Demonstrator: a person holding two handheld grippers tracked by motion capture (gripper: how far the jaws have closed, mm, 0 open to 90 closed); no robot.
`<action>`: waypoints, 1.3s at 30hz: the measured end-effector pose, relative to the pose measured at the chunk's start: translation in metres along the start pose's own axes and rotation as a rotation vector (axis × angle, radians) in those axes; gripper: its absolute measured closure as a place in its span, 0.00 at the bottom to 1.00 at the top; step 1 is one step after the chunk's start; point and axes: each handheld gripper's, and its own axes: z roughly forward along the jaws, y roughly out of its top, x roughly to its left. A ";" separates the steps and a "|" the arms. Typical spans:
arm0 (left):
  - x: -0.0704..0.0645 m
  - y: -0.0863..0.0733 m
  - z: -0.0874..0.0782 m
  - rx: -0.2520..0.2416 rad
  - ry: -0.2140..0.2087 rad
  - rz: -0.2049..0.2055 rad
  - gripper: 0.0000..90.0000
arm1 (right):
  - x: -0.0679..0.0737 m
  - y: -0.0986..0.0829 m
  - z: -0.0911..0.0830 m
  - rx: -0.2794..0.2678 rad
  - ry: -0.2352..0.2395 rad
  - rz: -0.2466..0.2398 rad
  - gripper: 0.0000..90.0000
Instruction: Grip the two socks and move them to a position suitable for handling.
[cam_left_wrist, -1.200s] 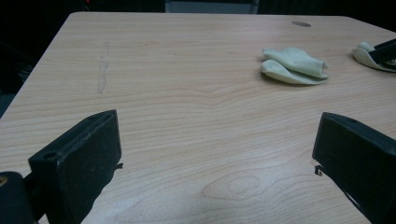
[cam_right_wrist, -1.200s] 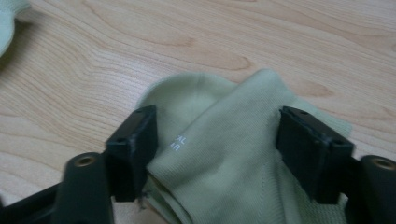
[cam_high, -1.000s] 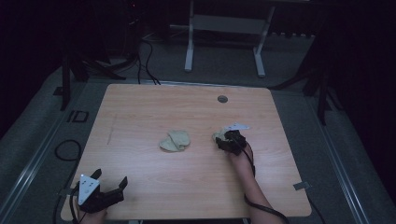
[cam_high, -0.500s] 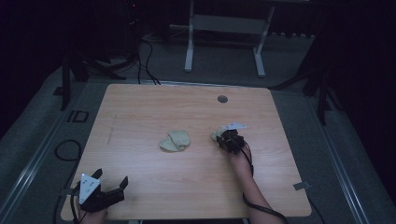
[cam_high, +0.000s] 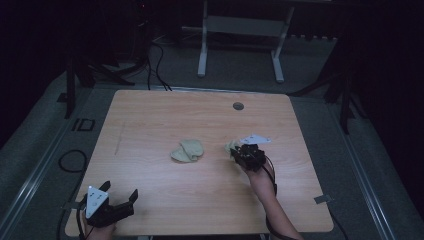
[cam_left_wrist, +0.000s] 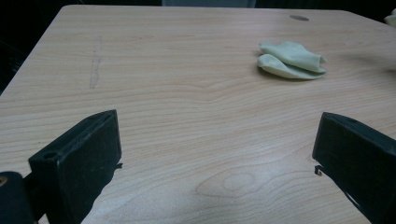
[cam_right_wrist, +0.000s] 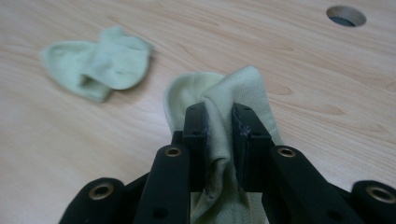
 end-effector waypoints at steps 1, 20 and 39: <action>0.000 0.000 0.000 -0.001 -0.001 0.000 0.01 | 0.004 0.000 -0.006 -0.009 0.013 -0.001 0.86; -0.003 0.000 0.000 0.005 0.000 0.009 0.01 | 0.070 -0.024 -0.079 -0.103 0.097 -0.118 0.85; -0.006 0.000 -0.002 0.003 -0.007 0.012 0.01 | 0.097 -0.073 -0.055 -0.010 0.119 -0.104 0.85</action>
